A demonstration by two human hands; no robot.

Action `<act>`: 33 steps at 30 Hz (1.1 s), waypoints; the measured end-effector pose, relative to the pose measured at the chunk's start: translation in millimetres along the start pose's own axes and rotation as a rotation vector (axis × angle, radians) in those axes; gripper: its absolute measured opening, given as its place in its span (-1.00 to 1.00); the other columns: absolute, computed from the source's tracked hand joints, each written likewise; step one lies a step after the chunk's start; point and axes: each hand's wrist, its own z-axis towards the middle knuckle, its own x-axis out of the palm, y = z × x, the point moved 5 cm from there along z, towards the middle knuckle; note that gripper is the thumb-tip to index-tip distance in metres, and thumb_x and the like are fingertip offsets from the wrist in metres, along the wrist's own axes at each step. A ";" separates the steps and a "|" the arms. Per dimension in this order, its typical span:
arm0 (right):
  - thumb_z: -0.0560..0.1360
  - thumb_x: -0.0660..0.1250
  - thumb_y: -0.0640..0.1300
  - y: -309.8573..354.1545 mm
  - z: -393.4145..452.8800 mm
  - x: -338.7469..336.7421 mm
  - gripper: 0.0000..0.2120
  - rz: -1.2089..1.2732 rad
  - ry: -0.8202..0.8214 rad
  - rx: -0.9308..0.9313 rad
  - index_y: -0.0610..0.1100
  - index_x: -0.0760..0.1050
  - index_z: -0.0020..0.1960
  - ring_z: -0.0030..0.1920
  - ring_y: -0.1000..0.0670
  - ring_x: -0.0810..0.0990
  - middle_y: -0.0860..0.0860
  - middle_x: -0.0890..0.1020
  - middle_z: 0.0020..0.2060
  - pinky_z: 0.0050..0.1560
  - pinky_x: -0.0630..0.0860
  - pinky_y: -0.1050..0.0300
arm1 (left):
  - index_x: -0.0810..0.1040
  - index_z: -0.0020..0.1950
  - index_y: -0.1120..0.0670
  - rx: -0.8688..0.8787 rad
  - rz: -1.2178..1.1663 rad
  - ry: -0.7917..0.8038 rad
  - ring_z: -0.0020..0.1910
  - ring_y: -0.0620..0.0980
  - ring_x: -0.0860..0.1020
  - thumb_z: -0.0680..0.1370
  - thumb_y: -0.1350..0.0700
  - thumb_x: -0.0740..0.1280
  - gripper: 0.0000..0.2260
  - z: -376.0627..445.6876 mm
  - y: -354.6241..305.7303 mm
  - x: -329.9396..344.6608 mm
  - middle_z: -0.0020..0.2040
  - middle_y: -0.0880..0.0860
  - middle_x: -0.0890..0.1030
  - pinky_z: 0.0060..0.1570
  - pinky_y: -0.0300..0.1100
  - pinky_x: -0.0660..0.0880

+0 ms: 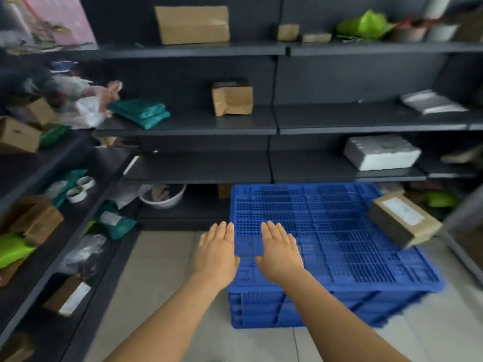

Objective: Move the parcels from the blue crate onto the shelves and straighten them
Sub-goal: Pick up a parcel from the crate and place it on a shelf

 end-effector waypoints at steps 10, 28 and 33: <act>0.62 0.18 0.00 -141.8 23.5 -34.1 -0.24 0.058 -0.018 0.345 -0.11 -0.26 0.58 0.56 -0.06 -0.23 0.00 -0.18 0.57 0.52 -0.15 -0.06 | -0.15 0.58 0.10 0.335 -0.033 0.096 0.56 0.05 -0.10 0.63 -0.02 0.22 -0.30 102.4 -131.8 25.1 0.59 0.05 -0.09 0.53 -0.04 -0.08; 0.55 0.28 0.00 -353.8 52.1 -71.3 -0.21 0.195 -0.193 0.700 -0.09 -0.13 0.59 0.57 -0.06 -0.12 0.00 -0.05 0.57 0.54 -0.05 -0.09 | -0.12 0.58 0.12 0.622 -0.043 0.259 0.56 0.08 -0.06 0.62 -0.08 0.22 -0.30 215.8 -337.2 82.1 0.59 0.07 -0.03 0.50 -0.02 -0.04; 0.52 0.32 0.00 -441.7 67.7 -77.9 -0.22 0.191 -0.191 0.685 -0.09 -0.04 0.57 0.55 -0.07 0.00 0.00 0.07 0.55 0.51 0.04 -0.06 | -0.13 0.58 0.12 0.527 -0.062 0.326 0.56 0.09 -0.04 0.62 -0.11 0.20 -0.29 245.5 -397.0 119.6 0.59 0.08 -0.02 0.51 -0.01 -0.01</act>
